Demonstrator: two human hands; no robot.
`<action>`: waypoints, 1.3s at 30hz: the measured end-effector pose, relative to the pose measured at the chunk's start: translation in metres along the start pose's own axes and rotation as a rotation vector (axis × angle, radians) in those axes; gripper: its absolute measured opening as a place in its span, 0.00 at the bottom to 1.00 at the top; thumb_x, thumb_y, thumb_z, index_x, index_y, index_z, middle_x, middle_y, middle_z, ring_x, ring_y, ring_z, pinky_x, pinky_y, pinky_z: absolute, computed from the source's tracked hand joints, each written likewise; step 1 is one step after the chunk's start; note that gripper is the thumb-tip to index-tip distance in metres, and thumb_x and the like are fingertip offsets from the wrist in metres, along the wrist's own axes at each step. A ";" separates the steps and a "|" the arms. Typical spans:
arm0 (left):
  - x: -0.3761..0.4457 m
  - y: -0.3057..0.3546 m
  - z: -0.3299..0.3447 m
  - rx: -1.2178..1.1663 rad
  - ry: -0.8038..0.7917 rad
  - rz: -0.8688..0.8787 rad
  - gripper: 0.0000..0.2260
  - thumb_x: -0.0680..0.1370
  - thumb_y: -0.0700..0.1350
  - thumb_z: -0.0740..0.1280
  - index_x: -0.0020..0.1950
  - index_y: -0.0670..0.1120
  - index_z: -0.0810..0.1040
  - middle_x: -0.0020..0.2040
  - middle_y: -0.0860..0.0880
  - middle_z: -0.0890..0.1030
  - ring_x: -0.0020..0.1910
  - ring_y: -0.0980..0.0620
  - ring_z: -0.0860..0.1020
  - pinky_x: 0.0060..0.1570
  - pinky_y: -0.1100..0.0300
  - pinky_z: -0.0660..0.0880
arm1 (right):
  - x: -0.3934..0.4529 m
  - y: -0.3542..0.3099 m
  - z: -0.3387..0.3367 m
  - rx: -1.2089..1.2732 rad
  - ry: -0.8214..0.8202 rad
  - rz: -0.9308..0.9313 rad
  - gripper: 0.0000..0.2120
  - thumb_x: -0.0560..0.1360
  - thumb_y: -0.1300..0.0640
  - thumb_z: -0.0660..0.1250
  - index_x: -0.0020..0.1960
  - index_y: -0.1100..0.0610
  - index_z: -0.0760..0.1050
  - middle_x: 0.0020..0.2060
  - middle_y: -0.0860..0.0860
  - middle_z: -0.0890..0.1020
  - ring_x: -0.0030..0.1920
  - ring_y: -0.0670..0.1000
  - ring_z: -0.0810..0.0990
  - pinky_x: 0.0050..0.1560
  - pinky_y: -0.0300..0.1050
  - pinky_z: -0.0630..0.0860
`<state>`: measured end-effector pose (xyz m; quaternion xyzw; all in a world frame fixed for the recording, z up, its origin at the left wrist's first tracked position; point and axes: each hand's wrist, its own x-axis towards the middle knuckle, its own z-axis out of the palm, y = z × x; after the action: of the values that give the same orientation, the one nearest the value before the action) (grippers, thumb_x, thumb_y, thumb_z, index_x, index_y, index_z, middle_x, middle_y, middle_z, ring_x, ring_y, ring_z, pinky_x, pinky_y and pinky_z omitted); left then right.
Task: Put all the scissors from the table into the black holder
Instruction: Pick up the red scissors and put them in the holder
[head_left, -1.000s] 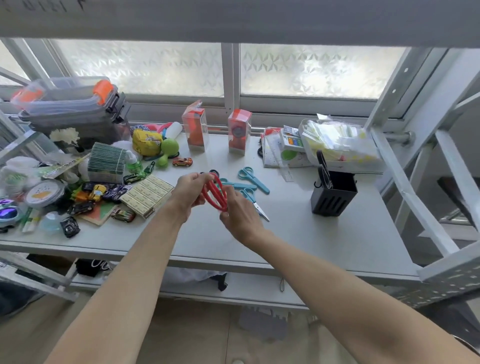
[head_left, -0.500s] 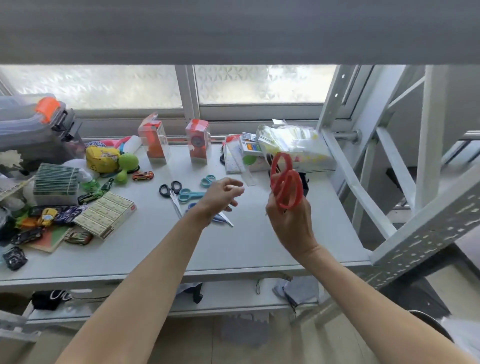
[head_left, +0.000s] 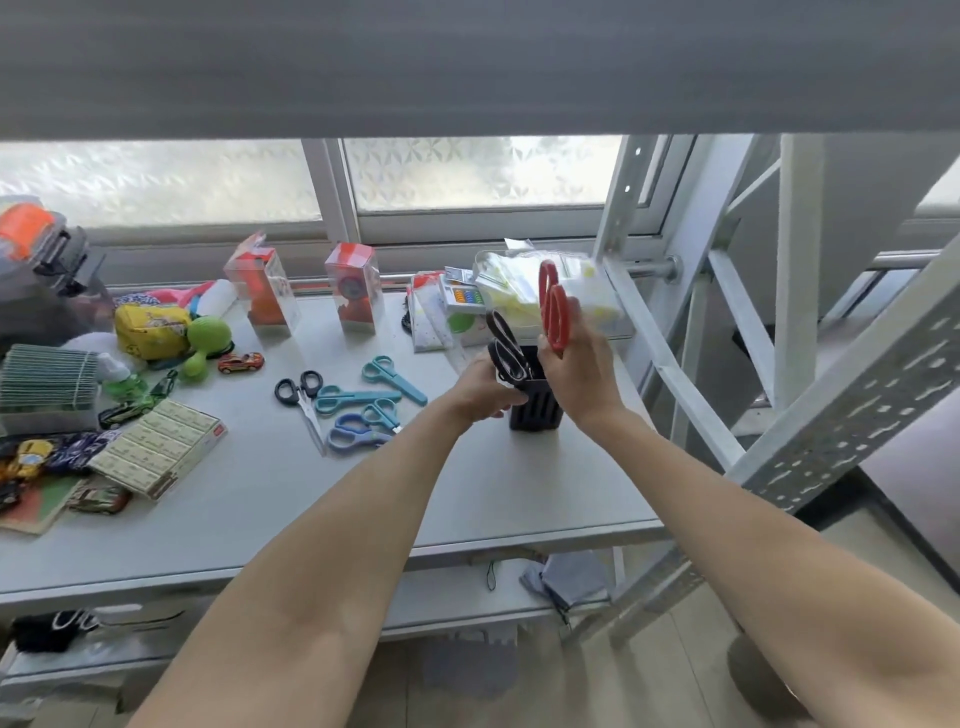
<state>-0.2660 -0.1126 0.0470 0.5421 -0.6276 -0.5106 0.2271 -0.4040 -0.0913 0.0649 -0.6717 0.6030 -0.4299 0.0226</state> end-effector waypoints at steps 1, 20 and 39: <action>0.001 0.001 0.000 -0.003 -0.003 0.000 0.11 0.75 0.33 0.69 0.55 0.42 0.76 0.47 0.46 0.78 0.38 0.53 0.75 0.41 0.58 0.76 | 0.000 0.001 0.002 -0.036 -0.034 0.012 0.17 0.75 0.64 0.65 0.63 0.61 0.69 0.43 0.59 0.80 0.40 0.60 0.79 0.37 0.49 0.76; -0.002 -0.008 0.005 -0.030 0.037 0.033 0.17 0.75 0.37 0.71 0.63 0.39 0.76 0.57 0.39 0.82 0.46 0.45 0.79 0.42 0.54 0.80 | -0.013 -0.011 0.007 -0.236 -0.161 0.051 0.33 0.79 0.36 0.45 0.50 0.58 0.80 0.44 0.55 0.79 0.48 0.57 0.77 0.39 0.46 0.70; -0.014 -0.024 -0.022 0.015 0.000 0.141 0.35 0.76 0.36 0.69 0.79 0.53 0.60 0.75 0.47 0.68 0.41 0.53 0.78 0.40 0.65 0.78 | 0.002 -0.027 -0.007 -0.069 0.144 0.120 0.29 0.82 0.42 0.45 0.46 0.62 0.76 0.42 0.56 0.79 0.42 0.51 0.73 0.44 0.41 0.67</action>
<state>-0.2318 -0.1056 0.0377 0.4984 -0.6680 -0.4885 0.2583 -0.3874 -0.0822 0.0852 -0.6023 0.6566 -0.4537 -0.0182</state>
